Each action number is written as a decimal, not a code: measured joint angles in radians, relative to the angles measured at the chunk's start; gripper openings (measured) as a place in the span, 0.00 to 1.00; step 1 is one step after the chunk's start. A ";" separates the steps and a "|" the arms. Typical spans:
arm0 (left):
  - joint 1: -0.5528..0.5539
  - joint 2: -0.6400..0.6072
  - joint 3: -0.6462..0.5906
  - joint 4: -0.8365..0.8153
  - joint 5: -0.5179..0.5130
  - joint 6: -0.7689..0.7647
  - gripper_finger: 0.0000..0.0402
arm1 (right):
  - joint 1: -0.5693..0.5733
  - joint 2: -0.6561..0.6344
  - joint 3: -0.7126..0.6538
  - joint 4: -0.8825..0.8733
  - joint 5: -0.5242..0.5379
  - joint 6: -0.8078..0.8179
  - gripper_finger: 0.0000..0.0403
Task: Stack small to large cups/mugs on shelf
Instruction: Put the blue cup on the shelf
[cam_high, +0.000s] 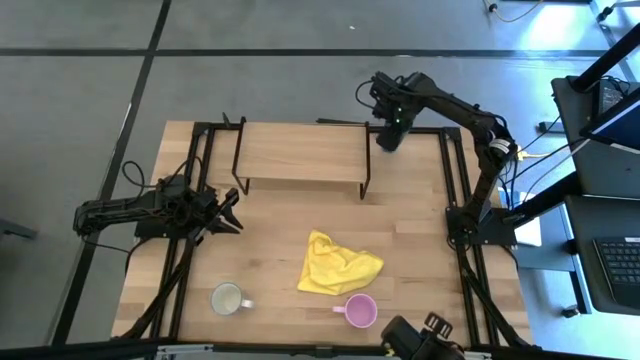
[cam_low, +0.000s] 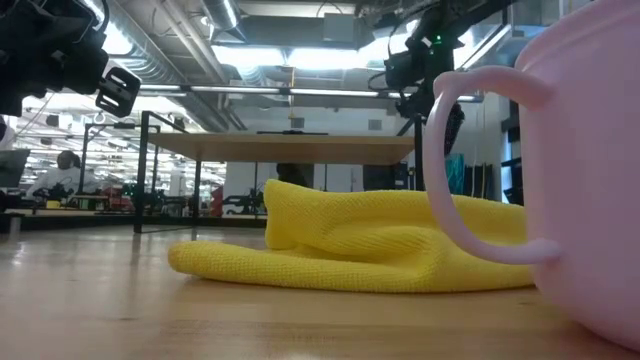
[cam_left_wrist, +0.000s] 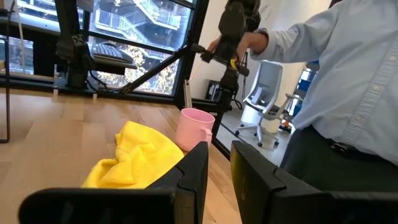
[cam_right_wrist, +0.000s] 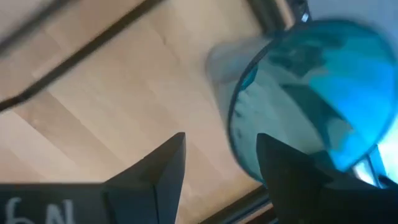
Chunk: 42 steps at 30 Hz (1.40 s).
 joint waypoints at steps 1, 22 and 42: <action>0.000 0.000 0.000 0.000 0.000 0.000 0.16 | 0.000 0.000 -0.016 0.000 0.000 -0.001 0.49; 0.000 0.000 0.000 0.000 -0.001 0.000 0.16 | 0.000 0.000 -0.063 0.030 0.055 -0.061 0.17; 0.000 0.000 0.000 0.000 -0.001 0.000 0.16 | 0.063 -0.011 0.290 -0.213 0.072 0.081 0.03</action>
